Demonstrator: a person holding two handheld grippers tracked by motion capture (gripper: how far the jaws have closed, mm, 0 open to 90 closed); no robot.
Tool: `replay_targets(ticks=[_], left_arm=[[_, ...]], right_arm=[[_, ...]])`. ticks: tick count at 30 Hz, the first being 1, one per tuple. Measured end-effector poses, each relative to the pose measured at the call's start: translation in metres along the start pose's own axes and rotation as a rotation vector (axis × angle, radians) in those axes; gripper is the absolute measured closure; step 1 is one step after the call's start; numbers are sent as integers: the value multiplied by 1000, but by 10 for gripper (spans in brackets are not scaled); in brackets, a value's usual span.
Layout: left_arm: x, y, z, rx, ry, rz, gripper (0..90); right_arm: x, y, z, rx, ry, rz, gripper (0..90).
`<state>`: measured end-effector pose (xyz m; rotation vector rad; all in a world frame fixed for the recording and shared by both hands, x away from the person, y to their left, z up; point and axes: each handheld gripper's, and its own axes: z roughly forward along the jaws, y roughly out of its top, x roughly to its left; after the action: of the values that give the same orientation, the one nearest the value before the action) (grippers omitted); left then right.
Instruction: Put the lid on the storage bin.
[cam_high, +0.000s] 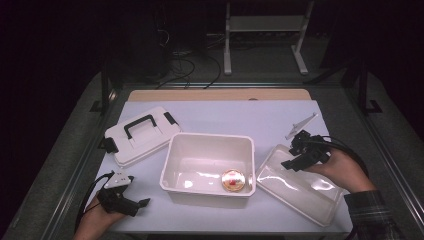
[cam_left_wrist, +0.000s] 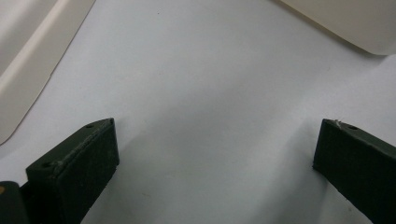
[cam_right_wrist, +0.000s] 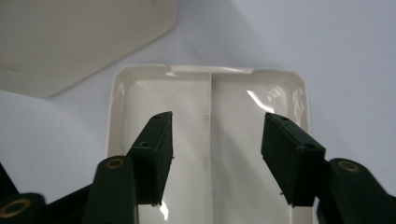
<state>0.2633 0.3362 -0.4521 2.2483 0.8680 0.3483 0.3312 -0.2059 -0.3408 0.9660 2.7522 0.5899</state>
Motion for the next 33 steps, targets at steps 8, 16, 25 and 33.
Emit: replay_targets(ticks=[8, 16, 25, 33], left_arm=[[0, 0, 0, 3, -1, 3, 0], [0, 0, 0, 3, 0, 3, 0], [0, 0, 0, 2, -1, 3, 0], [0, 0, 0, 2, -1, 3, 0]], right_arm=[[-3, -24, 17, 49, 14, 36, 598], [-5, -37, 27, 61, 27, 59, 671], [-7, -52, 38, 103, 33, 79, 751], [-8, -61, 48, 131, 52, 85, 827]])
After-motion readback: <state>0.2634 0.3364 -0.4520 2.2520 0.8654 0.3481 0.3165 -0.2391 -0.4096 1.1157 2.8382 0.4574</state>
